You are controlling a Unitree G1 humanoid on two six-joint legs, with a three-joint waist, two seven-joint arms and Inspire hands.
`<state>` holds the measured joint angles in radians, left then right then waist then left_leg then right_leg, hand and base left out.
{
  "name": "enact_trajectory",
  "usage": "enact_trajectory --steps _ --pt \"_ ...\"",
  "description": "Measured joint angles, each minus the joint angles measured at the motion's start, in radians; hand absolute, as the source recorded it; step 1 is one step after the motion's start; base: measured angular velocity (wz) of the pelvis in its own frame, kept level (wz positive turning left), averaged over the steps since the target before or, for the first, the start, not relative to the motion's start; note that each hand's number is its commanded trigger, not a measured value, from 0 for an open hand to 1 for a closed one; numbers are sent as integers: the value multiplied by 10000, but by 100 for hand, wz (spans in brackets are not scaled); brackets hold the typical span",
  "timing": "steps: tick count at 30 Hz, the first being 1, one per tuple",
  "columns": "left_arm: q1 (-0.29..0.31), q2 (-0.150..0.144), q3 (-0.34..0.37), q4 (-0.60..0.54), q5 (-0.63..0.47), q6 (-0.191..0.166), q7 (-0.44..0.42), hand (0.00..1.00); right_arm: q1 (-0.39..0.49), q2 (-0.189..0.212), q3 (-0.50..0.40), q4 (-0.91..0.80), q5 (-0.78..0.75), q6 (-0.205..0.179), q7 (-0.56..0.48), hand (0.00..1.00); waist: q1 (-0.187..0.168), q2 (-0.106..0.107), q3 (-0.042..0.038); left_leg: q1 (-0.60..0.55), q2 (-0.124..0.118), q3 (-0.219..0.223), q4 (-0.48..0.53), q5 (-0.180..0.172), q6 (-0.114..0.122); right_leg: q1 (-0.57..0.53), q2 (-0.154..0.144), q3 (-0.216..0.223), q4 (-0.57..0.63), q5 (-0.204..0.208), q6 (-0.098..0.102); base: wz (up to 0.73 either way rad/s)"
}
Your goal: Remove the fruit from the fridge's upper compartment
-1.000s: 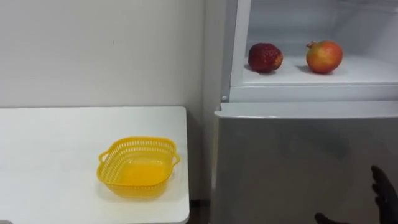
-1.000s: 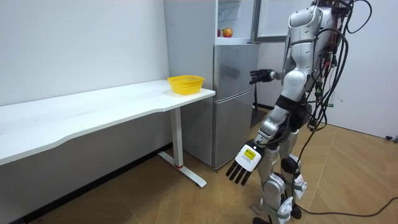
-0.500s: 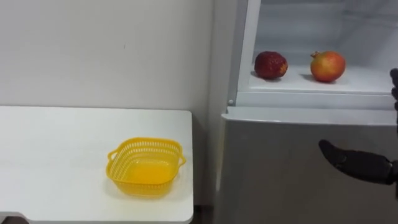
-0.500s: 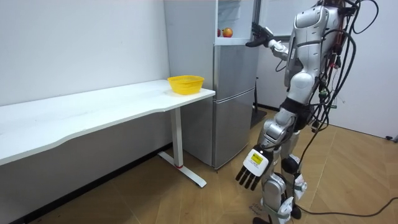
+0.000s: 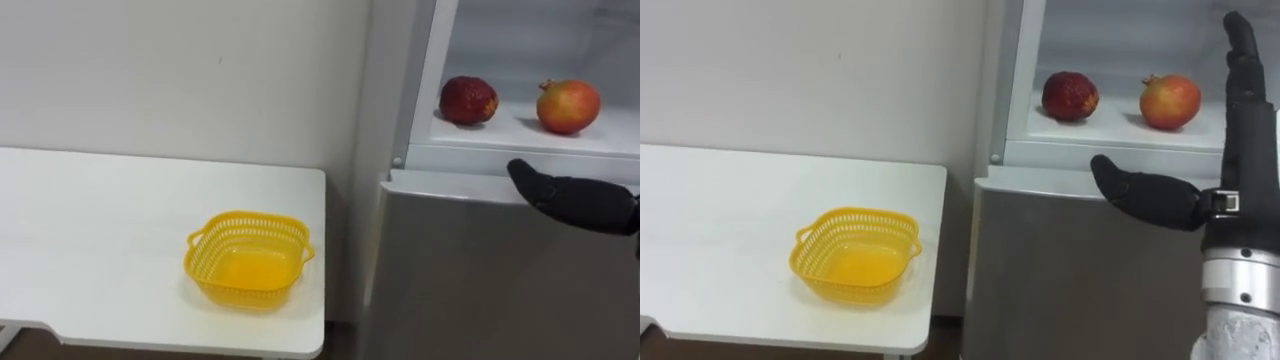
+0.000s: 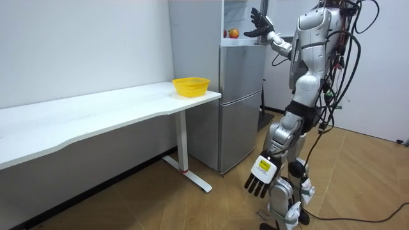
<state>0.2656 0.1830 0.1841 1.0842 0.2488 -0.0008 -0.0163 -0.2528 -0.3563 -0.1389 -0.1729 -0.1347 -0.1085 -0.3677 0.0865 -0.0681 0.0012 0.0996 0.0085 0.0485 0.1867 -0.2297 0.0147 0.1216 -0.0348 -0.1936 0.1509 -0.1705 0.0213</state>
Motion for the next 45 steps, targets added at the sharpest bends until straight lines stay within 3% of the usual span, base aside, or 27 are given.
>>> enact_trajectory --steps 5,10,13,14,16,17,18,19,20,22,23,26,28,31,33,34,36,39,40,41,43,44,45 --pt "-105 14 76 -31 0 11 150 0 -4 -26 7 -303 208 -44 -17 0 47 -141 43 -248 138 41 488 -16 -27 -44 16 -4 126 -30 -41 2" --pt "-215 186 82 51 52 10 117 0 -1 -35 104 -278 80 -257 -3 0 551 -225 120 -1006 507 304 2454 -279 -281 -210 188 -20 716 -265 -396 -15" --pt "-208 221 -23 43 85 88 85 0 -7 -38 378 -276 27 -433 13 0 555 -133 172 -1712 761 310 3809 -292 -307 -417 313 -33 981 -489 -674 0" --pt "-160 216 -29 30 78 113 52 0 -6 -36 438 -249 -91 -426 15 0 554 -76 143 -1886 857 294 3961 -297 -315 -523 405 -33 1164 -596 -786 17" --pt "-71 203 -76 23 78 188 40 0 -29 -52 427 -276 144 -437 2 0 476 -69 120 -1978 839 208 3742 -310 -377 -655 439 -107 1428 -693 -897 29" --pt "-86 199 -216 24 48 191 24 0 -48 -66 396 -264 428 -424 4 0 502 -93 133 -2075 622 96 3280 -355 -457 -762 422 -52 1573 -756 -965 19" --pt "-27 185 -335 19 30 208 -16 0 -50 -67 369 -266 551 -379 10 0 508 -71 107 -2332 342 71 2607 -255 -488 -875 407 13 1665 -863 -966 5" --pt "6 178 -330 18 45 235 -66 0 -53 -60 363 -266 544 -366 12 0 568 -40 111 -2434 258 69 2369 25 -334 -894 396 62 1712 -897 -924 -16" --pt "162 193 -320 17 81 291 -139 0 -59 -59 402 -261 545 -308 109 0 643 80 113 -2481 147 35 2113 661 -132 -876 389 46 1719 -934 -875 -10" --pt "270 279 -317 16 91 358 -151 0 -58 -85 328 -248 595 -318 106 0 438 45 31 -2360 2 9 1861 773 -2 -844 279 -47 1723 -980 -744 12" --pt "264 291 -254 15 98 319 -166 0 -58 -125 247 -256 556 -321 91 0 393 30 36 -2245 -78 47 1683 816 12 -824 204 -43 1741 -1003 -700 8" --pt "245 287 -142 23 84 117 -155 0 -55 -136 139 -259 413 -341 61 0 231 -40 6 -2090 -218 82 1556 738 90 -784 47 -21 1834 -1098 -738 -4" --pt "193 288 -123 29 76 -1 -150 0 -36 -138 -21 -276 459 -343 55 0 189 -75 59 -1903 -307 216 1518 656 198 -661 -105 -46 1988 -1243 -702 -5" --pt "80 298 -121 33 19 -65 -138 0 -3 -144 -218 -287 581 -352 -57 0 123 -97 64 -1720 -580 222 1705 322 316 -519 -378 -35 2342 -1639 -539 0" --pt "-142 299 -223 49 -27 -76 -139 0 -5 -152 -239 -292 475 -354 -144 0 70 -118 82 -1699 -736 403 1918 12 449 -741 -641 18 3248 -1919 -316 -6" --pt "-214 300 -250 54 -27 -88 -138 0 0 -151 -210 -288 487 -351 -145 0 77 -99 116 -1684 -732 432 1946 -50 489 -915 -711 -11 3660 -1922 -296 -16" --pt "-350 326 -315 56 -70 -128 -71 0 75 -145 50 -285 497 -341 -133 0 62 0 148 -1475 -716 598 1839 -144 600 -1624 -996 14 5312 -1535 32 -8" --pt "-455 340 -334 10 -31 -268 51 0 76 -132 108 -288 420 -341 -96 0 42 163 138 -1076 -691 470 1666 -226 765 -2111 -1068 49 6139 -1071 252 -5" --pt "-511 354 -331 7 -41 -298 51 0 75 -128 117 -288 420 -341 -86 0 72 247 127 -1038 -685 362 1644 -232 779 -2145 -993 93 5971 -1181 256 -27" --pt "-543 394 -331 53 -68 -330 51 0 66 -129 127 -295 400 -341 -77 0 213 288 51 -1015 -677 -19 1560 -212 795 -2380 -767 276 5327 -1472 185 -34" --pt "-544 435 -324 156 -67 -343 60 0 48 -133 165 -302 224 -341 -73 0 257 392 77 -1014 -606 -386 1563 -206 781 -2488 -441 402 3750 -1342 102 -5" --pt "-553 447 -326 172 -68 -341 65 0 48 -136 178 -324 224 -339 -98 0 59 337 70 -1018 -687 -560 1469 -217 771 -2462 -378 463 2789 -619 165 50" --pt "-548 450 -324 184 -41 -327 76 0 90 -132 211 -323 235 -336 -147 0 -46 283 33 -827 -740 -578 1286 -246 742 -2354 -362 605 2539 -32 -102 50"
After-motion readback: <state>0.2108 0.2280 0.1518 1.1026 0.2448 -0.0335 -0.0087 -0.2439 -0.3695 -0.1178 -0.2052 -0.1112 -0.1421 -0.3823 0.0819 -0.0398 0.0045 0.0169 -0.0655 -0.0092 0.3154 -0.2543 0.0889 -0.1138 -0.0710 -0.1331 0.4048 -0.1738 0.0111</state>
